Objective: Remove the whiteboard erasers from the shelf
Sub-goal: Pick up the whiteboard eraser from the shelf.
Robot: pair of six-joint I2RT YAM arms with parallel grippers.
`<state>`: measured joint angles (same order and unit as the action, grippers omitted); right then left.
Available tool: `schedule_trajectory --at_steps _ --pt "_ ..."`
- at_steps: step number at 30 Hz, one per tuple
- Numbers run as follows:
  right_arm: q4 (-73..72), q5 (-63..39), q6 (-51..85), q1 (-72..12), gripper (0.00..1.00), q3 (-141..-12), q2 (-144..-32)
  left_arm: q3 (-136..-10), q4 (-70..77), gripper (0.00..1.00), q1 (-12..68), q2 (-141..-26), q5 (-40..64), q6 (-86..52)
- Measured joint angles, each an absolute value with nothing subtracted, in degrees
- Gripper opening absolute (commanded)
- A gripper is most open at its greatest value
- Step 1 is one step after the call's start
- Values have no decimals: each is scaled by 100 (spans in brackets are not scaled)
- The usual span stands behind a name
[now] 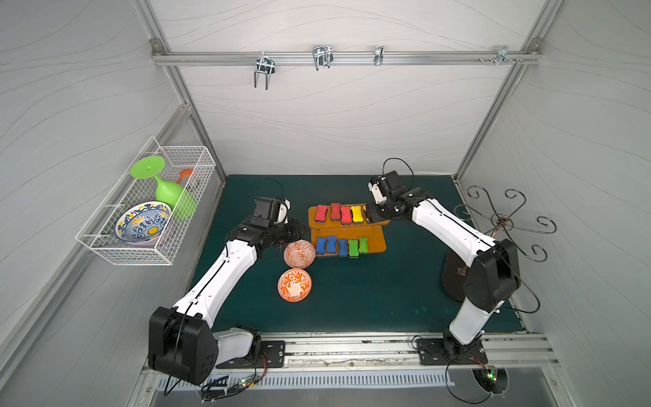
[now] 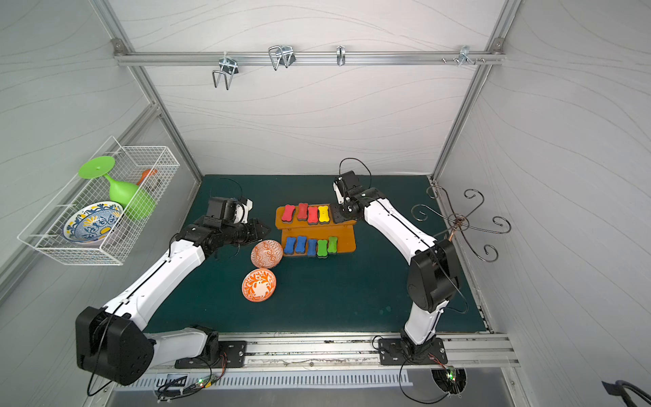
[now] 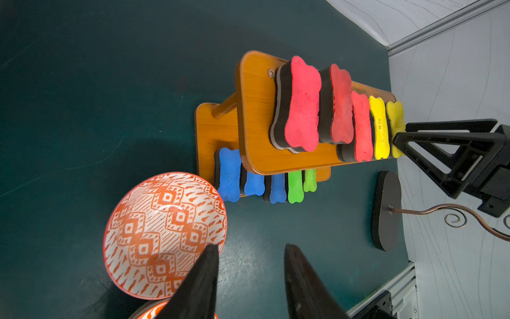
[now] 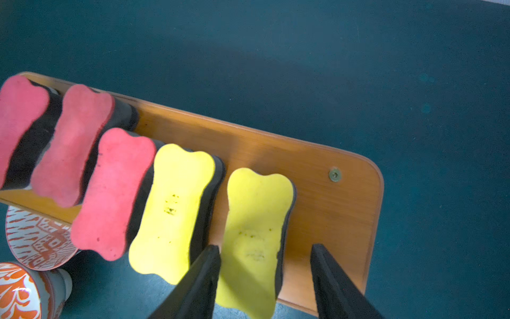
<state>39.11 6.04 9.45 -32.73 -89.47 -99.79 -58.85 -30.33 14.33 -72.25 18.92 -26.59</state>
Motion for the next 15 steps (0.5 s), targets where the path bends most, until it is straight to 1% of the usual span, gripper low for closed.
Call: schedule_trajectory --at_steps 15 --pt "3938 751 943 -3315 57 -9306 -10136 -5885 -3015 43 1444 -7225 1909 -2659"
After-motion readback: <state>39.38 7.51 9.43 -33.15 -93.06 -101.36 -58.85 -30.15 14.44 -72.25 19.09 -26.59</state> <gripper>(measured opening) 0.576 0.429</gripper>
